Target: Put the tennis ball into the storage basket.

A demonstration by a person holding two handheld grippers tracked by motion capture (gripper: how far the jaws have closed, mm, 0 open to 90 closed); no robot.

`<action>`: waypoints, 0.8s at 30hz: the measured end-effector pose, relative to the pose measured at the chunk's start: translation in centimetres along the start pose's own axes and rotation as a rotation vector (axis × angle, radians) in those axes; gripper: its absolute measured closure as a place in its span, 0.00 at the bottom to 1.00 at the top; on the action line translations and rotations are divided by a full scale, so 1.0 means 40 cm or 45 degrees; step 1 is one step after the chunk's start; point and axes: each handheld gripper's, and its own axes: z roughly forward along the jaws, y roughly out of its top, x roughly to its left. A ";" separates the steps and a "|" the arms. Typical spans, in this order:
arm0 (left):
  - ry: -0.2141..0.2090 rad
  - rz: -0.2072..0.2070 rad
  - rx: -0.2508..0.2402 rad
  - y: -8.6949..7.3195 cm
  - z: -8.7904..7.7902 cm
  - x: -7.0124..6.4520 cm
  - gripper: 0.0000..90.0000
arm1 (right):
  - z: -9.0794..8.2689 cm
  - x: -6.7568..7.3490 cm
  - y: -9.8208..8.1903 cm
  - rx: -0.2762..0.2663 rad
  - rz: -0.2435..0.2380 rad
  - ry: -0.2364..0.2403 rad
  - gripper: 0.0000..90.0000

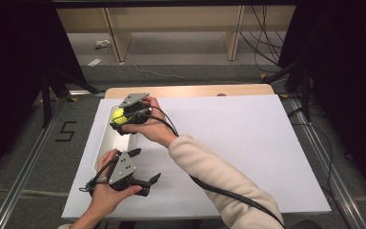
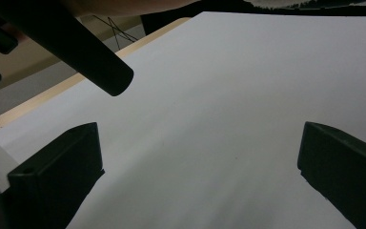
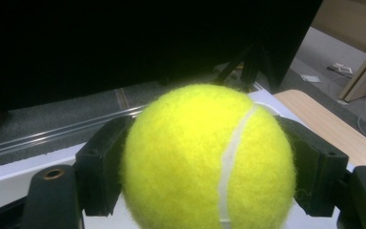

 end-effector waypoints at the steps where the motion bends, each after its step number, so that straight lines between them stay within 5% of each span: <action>1: 0.000 0.000 0.000 0.000 0.000 0.000 0.01 | 0.001 0.001 0.000 0.001 0.003 0.003 0.29; 24: 0.000 0.007 0.000 0.000 0.000 0.000 0.01 | 0.027 0.004 -0.001 0.019 -0.001 0.010 0.29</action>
